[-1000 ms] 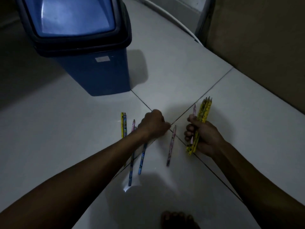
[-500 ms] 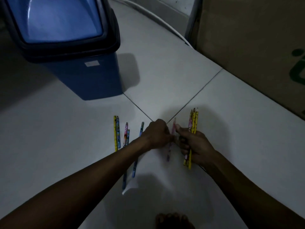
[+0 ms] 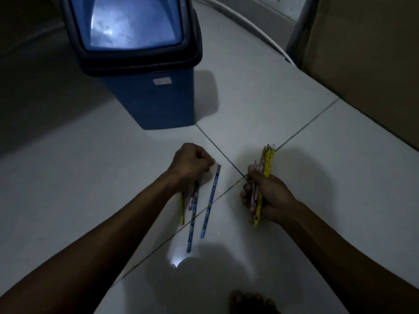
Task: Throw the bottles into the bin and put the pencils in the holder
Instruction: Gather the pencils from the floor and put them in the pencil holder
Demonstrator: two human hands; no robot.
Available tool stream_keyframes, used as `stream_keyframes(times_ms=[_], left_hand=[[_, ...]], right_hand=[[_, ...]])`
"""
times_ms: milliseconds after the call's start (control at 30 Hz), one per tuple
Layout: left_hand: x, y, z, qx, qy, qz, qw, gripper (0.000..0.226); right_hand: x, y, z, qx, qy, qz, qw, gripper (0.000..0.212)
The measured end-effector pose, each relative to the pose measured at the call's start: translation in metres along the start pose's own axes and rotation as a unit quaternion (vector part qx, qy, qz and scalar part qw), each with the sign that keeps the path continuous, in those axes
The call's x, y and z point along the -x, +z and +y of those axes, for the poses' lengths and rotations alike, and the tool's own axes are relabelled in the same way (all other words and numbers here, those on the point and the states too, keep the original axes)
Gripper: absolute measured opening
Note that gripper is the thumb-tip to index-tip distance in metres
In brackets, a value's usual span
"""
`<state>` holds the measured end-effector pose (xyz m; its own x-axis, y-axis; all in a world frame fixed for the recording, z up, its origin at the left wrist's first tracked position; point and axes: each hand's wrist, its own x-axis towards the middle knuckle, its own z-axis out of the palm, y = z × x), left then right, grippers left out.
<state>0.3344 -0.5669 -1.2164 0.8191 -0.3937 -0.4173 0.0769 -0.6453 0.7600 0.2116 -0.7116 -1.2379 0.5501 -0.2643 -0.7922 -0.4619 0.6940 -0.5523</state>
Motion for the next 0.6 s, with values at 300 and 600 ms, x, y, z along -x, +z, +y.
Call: stream_keyframes(times_ms=[300, 600], left_hand=[[0.014, -0.017, -0.032, -0.028, -0.015, 0.037, 0.999, 0.016], [0.014, -0.045, -0.049, 0.123, -0.137, 0.148, 0.972, 0.021]], right_hand=[[-0.004, 0.008, 0.012, 0.467, -0.295, -0.041, 0.833, 0.022], [-0.010, 0.031, 0.021, 0.691, -0.421, -0.058, 0.585, 0.017]])
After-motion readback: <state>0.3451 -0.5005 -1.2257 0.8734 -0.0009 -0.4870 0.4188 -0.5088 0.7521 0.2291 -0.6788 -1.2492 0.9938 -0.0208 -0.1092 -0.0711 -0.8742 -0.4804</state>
